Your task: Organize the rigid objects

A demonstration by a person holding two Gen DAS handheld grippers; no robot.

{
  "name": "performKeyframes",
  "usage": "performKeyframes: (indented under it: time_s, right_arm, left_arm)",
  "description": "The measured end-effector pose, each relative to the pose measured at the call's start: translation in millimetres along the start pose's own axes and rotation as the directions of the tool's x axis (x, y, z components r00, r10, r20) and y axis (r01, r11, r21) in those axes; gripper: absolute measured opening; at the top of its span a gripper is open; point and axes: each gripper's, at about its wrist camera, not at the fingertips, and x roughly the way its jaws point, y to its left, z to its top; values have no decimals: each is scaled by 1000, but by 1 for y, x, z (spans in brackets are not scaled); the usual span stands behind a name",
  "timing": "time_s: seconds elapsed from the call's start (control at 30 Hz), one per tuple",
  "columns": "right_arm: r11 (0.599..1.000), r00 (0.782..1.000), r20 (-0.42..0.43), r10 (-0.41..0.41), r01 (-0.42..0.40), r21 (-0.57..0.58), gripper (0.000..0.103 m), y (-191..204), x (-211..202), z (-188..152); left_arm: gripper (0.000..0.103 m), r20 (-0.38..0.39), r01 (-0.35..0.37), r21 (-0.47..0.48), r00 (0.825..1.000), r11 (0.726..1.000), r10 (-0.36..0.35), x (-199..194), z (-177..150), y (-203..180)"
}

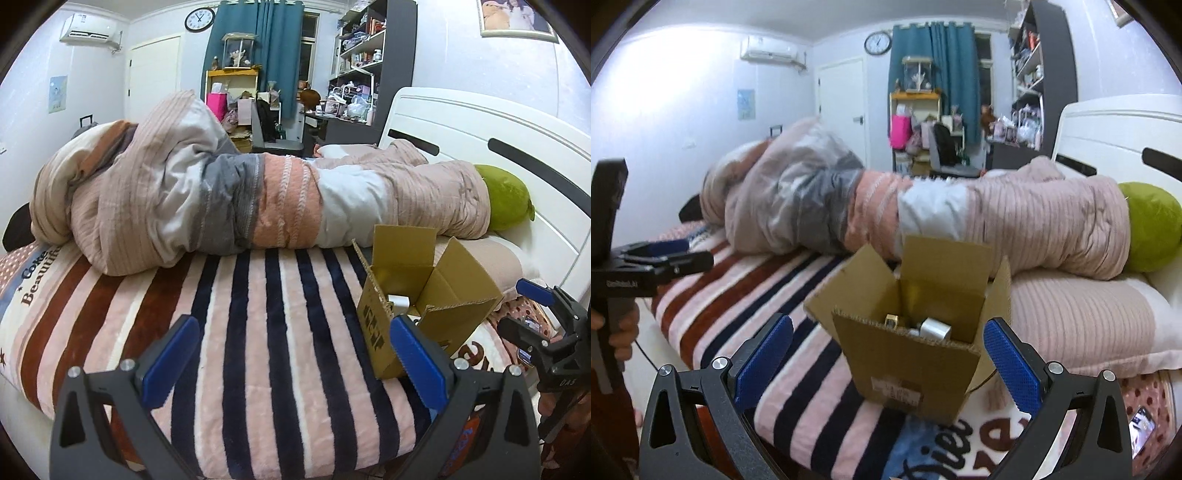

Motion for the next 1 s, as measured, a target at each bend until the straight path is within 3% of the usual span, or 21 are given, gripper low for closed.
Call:
performKeyframes:
  time_s: [1.0]
  right_arm:
    - [999,999,-15,45,-44,20,103,4,-3,-4]
  left_arm:
    - [103,-3,-25,8,1000,1000,25,-3,-3,2]
